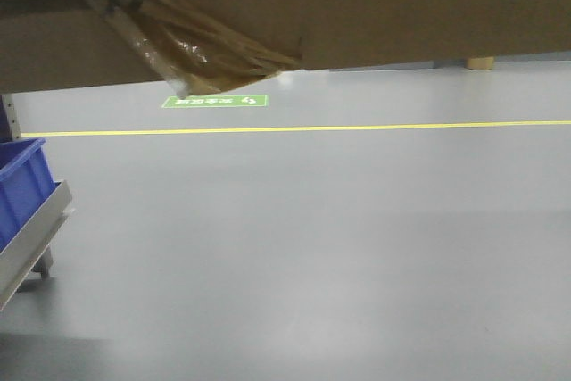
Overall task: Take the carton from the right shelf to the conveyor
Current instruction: 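Hold the carton with both grippers while the base drives to the conveyor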
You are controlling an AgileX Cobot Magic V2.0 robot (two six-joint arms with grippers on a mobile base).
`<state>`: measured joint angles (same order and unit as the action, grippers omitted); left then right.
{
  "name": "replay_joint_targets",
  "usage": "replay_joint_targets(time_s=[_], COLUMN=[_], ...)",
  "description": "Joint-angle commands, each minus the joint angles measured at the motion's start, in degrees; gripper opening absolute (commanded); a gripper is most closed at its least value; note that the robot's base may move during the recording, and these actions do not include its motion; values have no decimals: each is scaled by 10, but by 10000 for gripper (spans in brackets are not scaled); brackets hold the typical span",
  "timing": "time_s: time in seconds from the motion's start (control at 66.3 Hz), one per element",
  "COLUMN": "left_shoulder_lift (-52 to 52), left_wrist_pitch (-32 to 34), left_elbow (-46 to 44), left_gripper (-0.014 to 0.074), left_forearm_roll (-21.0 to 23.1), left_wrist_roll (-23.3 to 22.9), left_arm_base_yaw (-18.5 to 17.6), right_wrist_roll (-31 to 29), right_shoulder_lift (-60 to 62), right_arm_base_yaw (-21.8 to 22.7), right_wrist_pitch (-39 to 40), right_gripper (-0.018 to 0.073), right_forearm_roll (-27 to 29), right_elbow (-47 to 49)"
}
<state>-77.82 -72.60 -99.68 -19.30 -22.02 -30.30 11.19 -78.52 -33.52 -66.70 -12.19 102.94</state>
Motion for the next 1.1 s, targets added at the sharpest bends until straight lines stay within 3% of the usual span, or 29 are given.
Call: replay_joint_targets(time_s=[0.0, 1.086], left_shoulder_lift=[2, 2], left_wrist_pitch=[33, 33], left_elbow=[-6, -6], left_gripper=[-18, -18], left_forearm_roll=[33, 31], left_wrist_roll=[4, 4], left_arm_base_yaw=[-9, -9], right_wrist_roll=[-7, -7], right_shoulder_lift=[4, 3], right_arm_base_yaw=[-3, -3], right_wrist_pitch=[46, 47], right_gripper=[-61, -61], right_forearm_roll=[22, 22], right_elbow=[2, 2])
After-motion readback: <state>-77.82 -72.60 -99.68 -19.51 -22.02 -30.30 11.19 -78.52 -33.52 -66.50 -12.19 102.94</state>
